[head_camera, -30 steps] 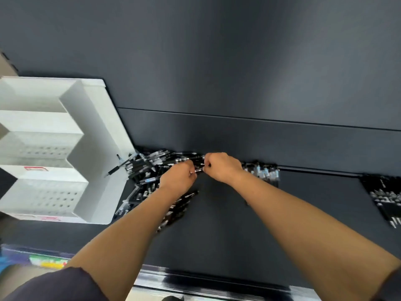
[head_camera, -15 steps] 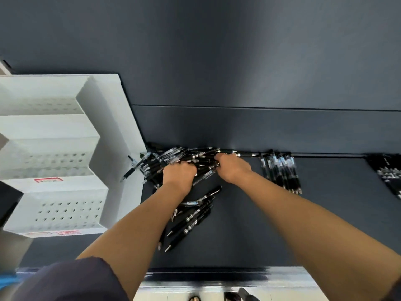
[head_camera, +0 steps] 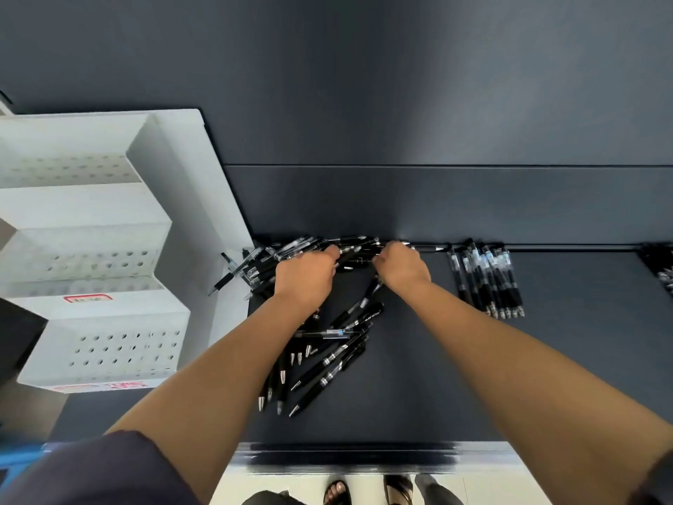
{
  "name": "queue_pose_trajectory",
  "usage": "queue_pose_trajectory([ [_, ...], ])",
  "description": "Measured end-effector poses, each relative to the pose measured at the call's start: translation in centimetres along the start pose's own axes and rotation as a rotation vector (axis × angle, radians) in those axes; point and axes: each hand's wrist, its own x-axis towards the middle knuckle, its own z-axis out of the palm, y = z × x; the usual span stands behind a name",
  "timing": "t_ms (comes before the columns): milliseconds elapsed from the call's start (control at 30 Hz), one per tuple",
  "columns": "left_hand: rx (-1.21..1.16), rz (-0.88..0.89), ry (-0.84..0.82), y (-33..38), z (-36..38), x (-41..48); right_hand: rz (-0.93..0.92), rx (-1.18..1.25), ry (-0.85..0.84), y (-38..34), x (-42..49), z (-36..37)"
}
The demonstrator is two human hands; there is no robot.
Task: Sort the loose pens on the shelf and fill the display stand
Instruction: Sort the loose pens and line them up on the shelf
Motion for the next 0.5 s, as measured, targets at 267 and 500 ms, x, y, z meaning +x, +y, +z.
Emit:
queue_pose_trajectory([
  [267,-0.056,0.120,0.097,2.5,-0.6,0.0,-0.103,0.383,0.137,1.2,0.1,-1.9],
  [500,-0.289,0.188,0.042,4.0,0.0,0.2,-0.080,0.519,0.092,3.2,-0.8,-4.0],
])
